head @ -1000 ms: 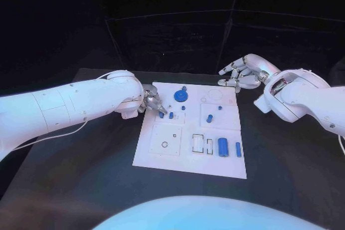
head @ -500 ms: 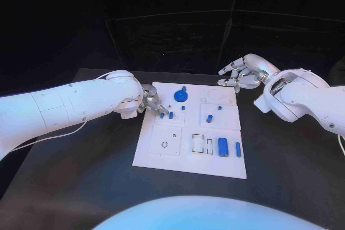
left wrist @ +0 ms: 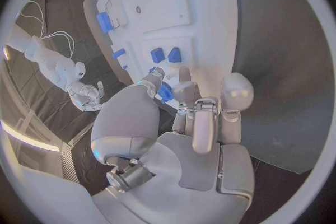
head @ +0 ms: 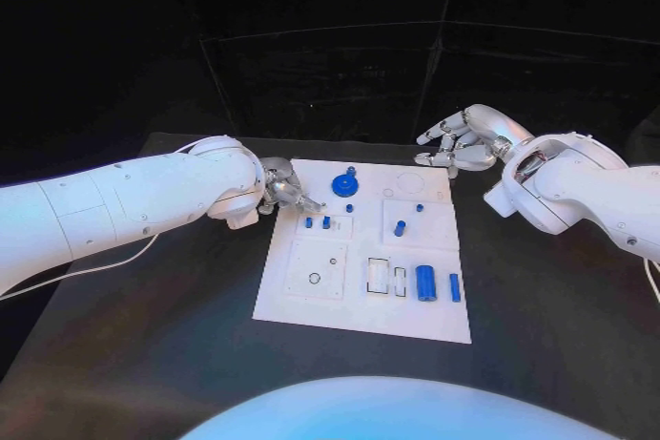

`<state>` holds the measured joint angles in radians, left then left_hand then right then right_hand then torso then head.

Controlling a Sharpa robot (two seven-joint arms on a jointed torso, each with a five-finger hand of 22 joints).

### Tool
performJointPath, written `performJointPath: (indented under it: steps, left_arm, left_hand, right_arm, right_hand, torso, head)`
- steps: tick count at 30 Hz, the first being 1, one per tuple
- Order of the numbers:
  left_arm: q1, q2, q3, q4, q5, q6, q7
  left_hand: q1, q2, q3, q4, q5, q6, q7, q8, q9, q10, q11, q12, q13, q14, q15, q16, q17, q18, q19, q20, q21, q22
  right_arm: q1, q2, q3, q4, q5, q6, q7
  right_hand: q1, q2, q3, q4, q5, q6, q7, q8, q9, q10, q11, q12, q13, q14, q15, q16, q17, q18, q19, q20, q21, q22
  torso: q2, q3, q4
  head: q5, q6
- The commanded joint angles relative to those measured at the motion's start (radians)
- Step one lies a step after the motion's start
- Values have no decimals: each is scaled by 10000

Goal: Assemble the parts on the task board

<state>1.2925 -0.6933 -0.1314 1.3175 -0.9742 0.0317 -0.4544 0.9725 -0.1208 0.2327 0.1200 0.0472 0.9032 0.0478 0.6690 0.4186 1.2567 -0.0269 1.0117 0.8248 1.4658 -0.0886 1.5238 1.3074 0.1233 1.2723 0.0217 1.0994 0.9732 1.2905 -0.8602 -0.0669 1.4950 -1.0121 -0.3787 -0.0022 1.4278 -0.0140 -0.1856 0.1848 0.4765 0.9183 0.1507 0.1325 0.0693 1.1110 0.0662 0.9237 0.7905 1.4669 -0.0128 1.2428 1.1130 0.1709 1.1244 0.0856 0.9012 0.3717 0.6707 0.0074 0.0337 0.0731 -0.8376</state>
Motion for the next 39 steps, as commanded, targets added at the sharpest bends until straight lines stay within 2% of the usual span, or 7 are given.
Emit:
performJointPath:
  steps: [1, 3, 6, 11, 19, 30, 39]
  left_arm:
    - [57, -8, 18, 4, 1317, -1675, 1904]
    - [72, 24, 16, -46, 1681, -2022, 2820]
    - [83, 120, 10, -129, 1566, -2272, 3737]
    - [83, 431, -36, -389, 652, -2483, 4385]
    - [82, 1077, -335, -955, -1039, -2347, 4955]
    - [34, 1800, -708, -1673, -2709, -1984, 5106]
    - [-21, 2181, -764, -2013, -3000, -1630, 4931]
  left_hand:
    - [126, -139, -257, 42, 27, -667, 260, -350, -172, -1190, 307, -1293, -1368, 296, 256, -766, 292, 327, -1051, 156, -1472, -1624]
    - [869, -7, -506, -35, 44, -1379, 794, -768, -487, -2548, 789, -2122, -1866, -920, 725, -2501, -2165, 395, -1993, 456, -2747, -2623]
    - [2420, 333, -208, -641, 104, -1625, 1051, -1094, -837, -3448, 1045, -2935, -2522, -2069, 893, -4523, -4652, 458, -2209, 716, -3481, -3106]
    - [3157, 258, -306, -1005, 16, -1504, 1216, -1725, -1435, -3798, 1240, -3857, -3515, -2811, 1118, -6046, -6294, 540, -2320, 1008, -4283, -3674]
    - [3875, 247, -231, -1496, 26, -967, 1064, -2370, -2022, -3839, 1189, -4570, -4426, -2085, 1024, -5385, -5676, 615, -1793, 982, -4400, -3858]
    - [3817, 167, 2, -1911, 19, -122, 978, -3461, -2903, -3324, 1129, -5620, -5977, -11, 897, -2202, -2006, 574, -431, 797, -3573, -3409]
    - [3704, 187, -109, -1979, 19, 148, 946, -3706, -3104, -3182, 1103, -5810, -6377, 145, 862, -2055, -2035, 394, 207, 767, -2433, -2236]
  right_arm:
    - [19, 16, 5, -2, 25, 29, 91]
    - [19, 18, 5, -6, 26, 31, 89]
    - [19, 21, 5, -11, 26, 35, 86]
    - [19, 34, 5, -24, 26, 20, 89]
    - [19, 85, 4, -45, 26, 23, 99]
    - [18, 141, 4, -66, 29, 29, 124]
    - [17, 191, 4, -86, 30, 14, 150]
  right_hand:
    - [99, 19, 1, 67, 63, -91, 5, 24, 4, -38, -55, -43, -9, 126, -61, -45, 3, 136, 66, 10, -54, -15]
    - [99, 19, 1, 67, 63, -91, 5, 24, 4, -38, -55, -43, -9, 126, -61, -45, 3, 136, 66, 10, -54, -15]
    - [99, 19, 1, 67, 63, -91, 5, 24, 4, -38, -55, -43, -9, 126, -61, -45, 3, 136, 66, 10, -54, -15]
    - [97, 19, -1, 73, 64, -93, 5, 25, 4, -48, -55, -55, -26, 127, -61, -45, 6, 136, 67, 10, -57, -17]
    - [97, 19, -1, 73, 64, -93, 5, 25, 4, -48, -55, -55, -26, 127, -61, -45, 6, 136, 67, 10, -57, -17]
    - [120, 30, 9, 76, 83, -100, 5, 26, 3, -57, -57, -63, -41, 129, -62, -45, 14, 136, 71, 10, -64, -22]
    - [120, 30, 9, 76, 83, -100, 5, 26, 3, -57, -57, -63, -41, 129, -62, -45, 14, 136, 71, 10, -64, -22]
  torso:
    - [3, 12, -3]
    - [9, 13, -8]
    - [12, 6, -7]
    - [9, 4, -14]
    - [10, 6, -31]
    - [15, 9, -17]
    - [13, 3, -30]
  head:
    - [-25, 20]
    - [-23, 31]
    - [-54, 67]
    - [-100, 100]
    - [-156, 187]
    - [-248, 265]
    - [-274, 260]
